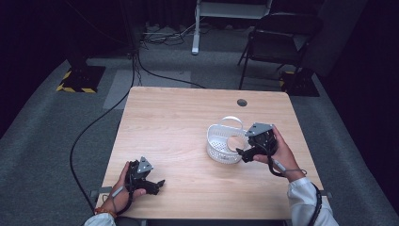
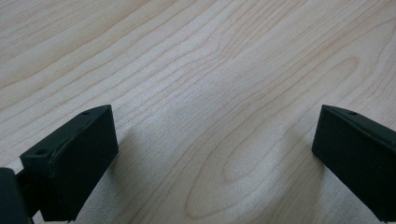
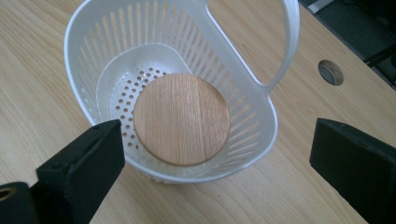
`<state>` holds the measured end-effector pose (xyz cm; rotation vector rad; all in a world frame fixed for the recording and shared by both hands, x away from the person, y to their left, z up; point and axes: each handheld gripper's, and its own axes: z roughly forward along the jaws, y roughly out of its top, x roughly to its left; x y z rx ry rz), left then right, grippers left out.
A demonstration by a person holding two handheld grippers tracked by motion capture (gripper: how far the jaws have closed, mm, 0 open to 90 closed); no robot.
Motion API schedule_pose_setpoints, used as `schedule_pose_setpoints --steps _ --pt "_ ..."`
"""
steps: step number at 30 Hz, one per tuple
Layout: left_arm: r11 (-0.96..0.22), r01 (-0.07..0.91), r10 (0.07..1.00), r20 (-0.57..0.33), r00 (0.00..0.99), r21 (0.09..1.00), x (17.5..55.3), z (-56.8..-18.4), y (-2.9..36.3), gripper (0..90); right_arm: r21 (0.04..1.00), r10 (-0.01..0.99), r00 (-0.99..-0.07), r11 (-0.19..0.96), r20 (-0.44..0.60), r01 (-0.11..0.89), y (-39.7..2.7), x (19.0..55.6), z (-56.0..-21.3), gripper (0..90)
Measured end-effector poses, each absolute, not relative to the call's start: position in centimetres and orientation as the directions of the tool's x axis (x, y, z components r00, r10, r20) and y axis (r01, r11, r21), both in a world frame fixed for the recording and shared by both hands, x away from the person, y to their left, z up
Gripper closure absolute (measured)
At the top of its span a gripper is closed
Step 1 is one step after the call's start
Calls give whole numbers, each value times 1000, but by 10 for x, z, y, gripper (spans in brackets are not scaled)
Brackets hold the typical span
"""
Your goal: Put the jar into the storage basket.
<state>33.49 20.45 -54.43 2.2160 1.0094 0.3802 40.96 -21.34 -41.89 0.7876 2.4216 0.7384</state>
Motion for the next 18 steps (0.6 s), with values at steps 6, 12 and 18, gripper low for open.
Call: schedule_pose_setpoints --steps 6,12,18 --pt "-481 559 752 -10 659 675 335 -544 205 1 609 633 -719 699 -287 373 -222 402 -424 31" --pt "-480 559 752 -11 659 676 335 -544 204 1 611 642 -708 696 -294 377 -233 395 -429 31" --pt "-481 559 752 -10 659 675 335 -544 205 1 610 652 -699 692 -295 388 -247 388 -435 31"
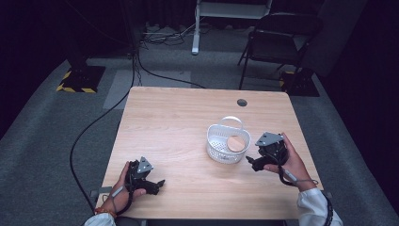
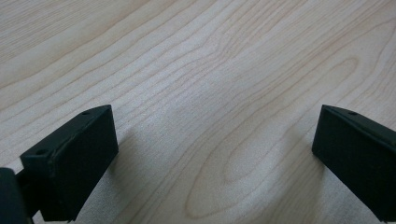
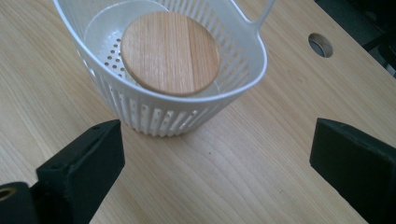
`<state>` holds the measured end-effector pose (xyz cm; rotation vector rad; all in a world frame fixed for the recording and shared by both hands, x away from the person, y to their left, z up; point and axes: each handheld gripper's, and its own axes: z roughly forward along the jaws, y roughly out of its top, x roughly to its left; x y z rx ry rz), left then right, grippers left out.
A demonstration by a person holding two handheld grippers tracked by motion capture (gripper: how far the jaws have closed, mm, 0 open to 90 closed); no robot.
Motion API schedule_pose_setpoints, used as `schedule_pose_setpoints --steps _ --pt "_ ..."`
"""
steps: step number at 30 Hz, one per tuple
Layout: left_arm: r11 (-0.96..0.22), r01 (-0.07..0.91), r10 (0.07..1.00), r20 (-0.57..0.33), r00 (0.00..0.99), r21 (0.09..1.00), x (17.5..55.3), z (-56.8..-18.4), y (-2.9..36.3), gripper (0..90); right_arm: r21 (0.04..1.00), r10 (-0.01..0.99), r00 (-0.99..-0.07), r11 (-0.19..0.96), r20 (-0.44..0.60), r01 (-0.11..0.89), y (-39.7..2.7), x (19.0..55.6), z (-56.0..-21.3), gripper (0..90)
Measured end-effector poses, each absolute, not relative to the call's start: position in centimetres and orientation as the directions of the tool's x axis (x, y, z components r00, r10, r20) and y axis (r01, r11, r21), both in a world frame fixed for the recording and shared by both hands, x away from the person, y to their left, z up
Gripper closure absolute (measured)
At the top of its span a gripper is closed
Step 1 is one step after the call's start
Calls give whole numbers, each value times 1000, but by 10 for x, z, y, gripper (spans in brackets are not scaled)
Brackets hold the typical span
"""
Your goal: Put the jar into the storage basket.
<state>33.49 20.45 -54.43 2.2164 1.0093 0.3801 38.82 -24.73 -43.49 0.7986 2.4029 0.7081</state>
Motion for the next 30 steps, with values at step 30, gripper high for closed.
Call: schedule_pose_setpoints --steps 30 --pt "-481 558 752 -9 659 676 335 -544 204 1 536 699 -626 695 -346 479 -306 365 -480 31"
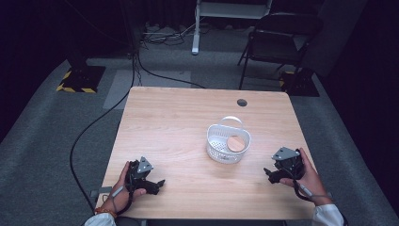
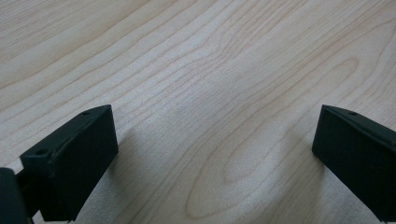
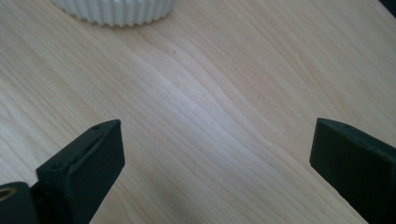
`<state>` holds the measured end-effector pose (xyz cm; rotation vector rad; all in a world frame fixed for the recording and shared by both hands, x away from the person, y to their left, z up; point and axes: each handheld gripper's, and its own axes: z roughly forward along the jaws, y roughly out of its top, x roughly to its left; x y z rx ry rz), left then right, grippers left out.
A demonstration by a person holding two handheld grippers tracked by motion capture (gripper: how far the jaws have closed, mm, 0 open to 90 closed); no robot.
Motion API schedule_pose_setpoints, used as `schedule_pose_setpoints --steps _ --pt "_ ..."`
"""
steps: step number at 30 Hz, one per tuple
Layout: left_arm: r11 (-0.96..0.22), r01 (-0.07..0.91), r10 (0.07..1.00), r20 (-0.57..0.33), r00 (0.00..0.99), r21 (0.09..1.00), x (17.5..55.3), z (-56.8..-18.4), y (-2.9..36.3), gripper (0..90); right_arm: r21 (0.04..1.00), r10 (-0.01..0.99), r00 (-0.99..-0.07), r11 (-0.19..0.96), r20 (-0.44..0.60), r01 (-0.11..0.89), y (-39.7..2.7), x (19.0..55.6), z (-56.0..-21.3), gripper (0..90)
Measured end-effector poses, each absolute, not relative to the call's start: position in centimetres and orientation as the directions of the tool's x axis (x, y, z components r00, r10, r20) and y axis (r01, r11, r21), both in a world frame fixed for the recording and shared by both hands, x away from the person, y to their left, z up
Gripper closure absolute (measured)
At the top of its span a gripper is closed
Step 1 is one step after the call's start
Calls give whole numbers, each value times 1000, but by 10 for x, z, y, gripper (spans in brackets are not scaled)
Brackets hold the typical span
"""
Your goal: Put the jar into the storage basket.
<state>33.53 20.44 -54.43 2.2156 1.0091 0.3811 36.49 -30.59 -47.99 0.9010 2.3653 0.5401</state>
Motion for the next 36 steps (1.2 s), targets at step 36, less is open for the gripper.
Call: schedule_pose_setpoints --steps 36 --pt "-480 559 753 -11 658 676 335 -544 204 1 657 848 -528 429 -56 620 -390 332 -537 4"
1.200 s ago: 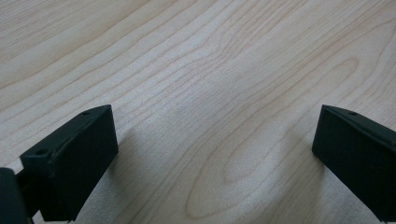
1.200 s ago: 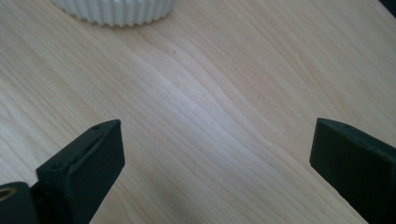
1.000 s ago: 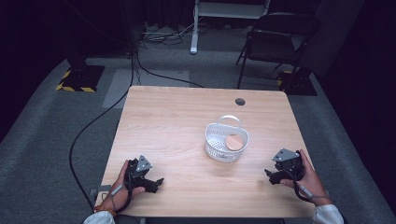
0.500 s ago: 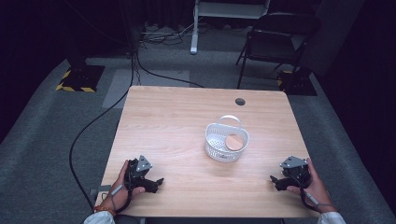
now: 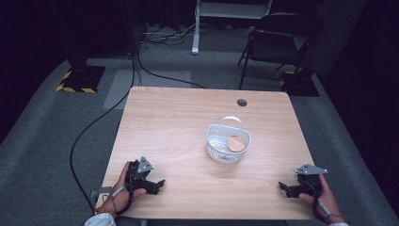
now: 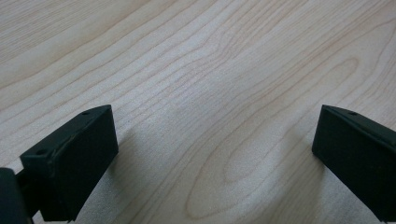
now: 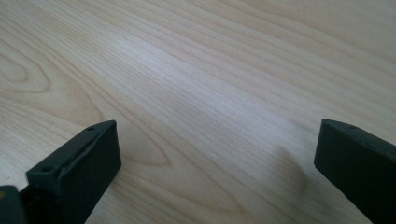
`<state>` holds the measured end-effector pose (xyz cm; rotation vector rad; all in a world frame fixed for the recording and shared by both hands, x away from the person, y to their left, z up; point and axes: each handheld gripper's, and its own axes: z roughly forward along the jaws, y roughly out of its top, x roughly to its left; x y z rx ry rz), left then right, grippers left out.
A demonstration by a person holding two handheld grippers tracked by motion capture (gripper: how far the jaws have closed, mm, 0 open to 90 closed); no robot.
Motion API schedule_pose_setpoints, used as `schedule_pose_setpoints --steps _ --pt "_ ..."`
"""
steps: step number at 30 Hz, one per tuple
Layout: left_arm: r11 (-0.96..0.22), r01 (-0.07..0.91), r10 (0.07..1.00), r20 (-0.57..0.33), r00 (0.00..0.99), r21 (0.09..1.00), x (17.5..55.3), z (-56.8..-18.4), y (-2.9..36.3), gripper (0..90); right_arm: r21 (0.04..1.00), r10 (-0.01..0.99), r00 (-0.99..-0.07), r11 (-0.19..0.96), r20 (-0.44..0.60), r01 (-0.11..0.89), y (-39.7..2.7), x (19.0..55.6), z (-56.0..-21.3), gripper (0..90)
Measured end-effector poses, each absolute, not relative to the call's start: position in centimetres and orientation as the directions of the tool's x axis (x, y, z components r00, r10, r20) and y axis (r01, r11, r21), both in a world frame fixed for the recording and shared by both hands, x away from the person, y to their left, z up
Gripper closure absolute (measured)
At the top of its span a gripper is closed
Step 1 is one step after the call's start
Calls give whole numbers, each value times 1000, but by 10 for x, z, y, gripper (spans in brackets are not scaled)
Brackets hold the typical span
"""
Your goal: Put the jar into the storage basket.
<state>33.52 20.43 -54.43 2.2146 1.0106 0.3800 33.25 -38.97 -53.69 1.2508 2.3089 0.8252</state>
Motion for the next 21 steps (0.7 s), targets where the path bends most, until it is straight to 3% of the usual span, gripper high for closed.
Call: schedule_pose_setpoints --steps 2,6,21 --pt "-481 558 752 -9 659 676 335 -544 204 1 670 854 -519 389 -5 632 -396 332 -540 2" --pt "-479 560 753 -11 658 676 335 -544 204 1 708 858 -514 364 -2 605 -401 330 -545 2" --pt "-481 558 752 -9 659 676 335 -544 204 1 709 863 -506 359 -3 607 -402 330 -545 2"
